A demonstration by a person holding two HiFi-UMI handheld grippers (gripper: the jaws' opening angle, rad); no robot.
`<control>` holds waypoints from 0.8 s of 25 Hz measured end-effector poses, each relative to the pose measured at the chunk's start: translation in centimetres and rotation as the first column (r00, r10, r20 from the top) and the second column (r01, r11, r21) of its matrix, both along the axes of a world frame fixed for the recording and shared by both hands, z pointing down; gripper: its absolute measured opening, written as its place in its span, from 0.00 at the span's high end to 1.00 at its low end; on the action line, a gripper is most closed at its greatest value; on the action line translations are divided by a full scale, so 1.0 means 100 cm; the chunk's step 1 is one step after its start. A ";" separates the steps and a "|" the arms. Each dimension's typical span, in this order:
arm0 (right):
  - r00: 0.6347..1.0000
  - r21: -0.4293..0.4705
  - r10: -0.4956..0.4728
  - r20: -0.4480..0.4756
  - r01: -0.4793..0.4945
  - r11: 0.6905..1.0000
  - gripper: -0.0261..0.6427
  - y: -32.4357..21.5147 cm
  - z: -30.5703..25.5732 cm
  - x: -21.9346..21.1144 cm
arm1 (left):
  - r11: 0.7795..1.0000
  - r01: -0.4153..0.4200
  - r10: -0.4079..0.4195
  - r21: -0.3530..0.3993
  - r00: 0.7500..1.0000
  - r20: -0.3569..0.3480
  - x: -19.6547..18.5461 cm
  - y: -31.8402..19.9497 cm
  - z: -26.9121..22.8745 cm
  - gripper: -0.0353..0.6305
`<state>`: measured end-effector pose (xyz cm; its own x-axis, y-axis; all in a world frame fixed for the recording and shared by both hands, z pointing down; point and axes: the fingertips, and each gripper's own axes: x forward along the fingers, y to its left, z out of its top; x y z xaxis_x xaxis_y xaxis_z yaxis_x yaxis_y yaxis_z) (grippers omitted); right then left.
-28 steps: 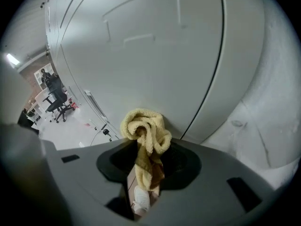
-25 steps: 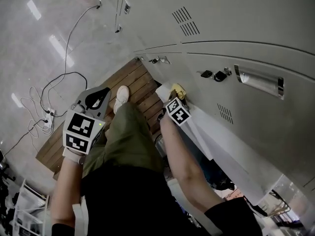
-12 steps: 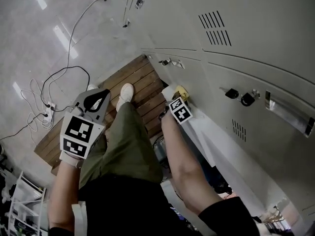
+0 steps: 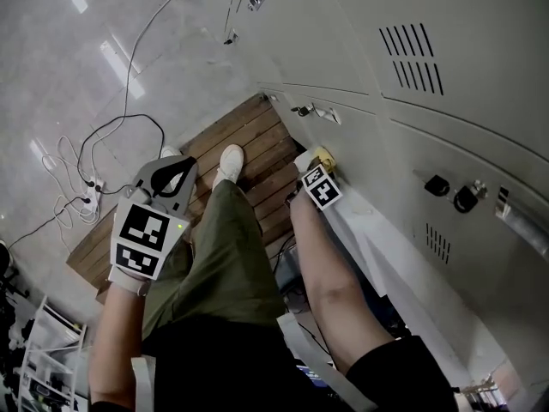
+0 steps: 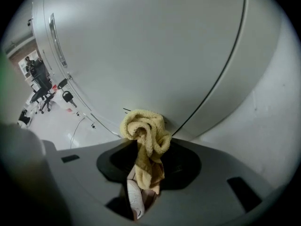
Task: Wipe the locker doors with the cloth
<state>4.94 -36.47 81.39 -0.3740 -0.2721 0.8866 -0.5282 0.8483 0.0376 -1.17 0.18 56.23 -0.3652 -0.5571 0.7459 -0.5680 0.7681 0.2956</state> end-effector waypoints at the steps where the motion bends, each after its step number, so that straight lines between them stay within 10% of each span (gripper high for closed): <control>1: 1.000 -0.002 -0.003 -0.004 0.003 1.000 0.75 0.001 0.003 -0.001 | 1.000 -0.003 0.003 -0.003 1.000 -0.002 0.000 0.000 0.002 0.93; 20: 0.999 -0.078 -0.033 0.023 0.034 0.996 0.75 0.022 0.004 -0.023 | 1.000 -0.011 0.011 -0.010 1.000 0.003 0.003 -0.003 -0.011 0.93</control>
<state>2.60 -34.31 81.77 -0.4015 -0.1889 0.8962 -0.4994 0.8654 -0.0414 -0.85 -0.10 55.10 -0.3612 -0.5534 0.7505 -0.5774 0.7647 0.2860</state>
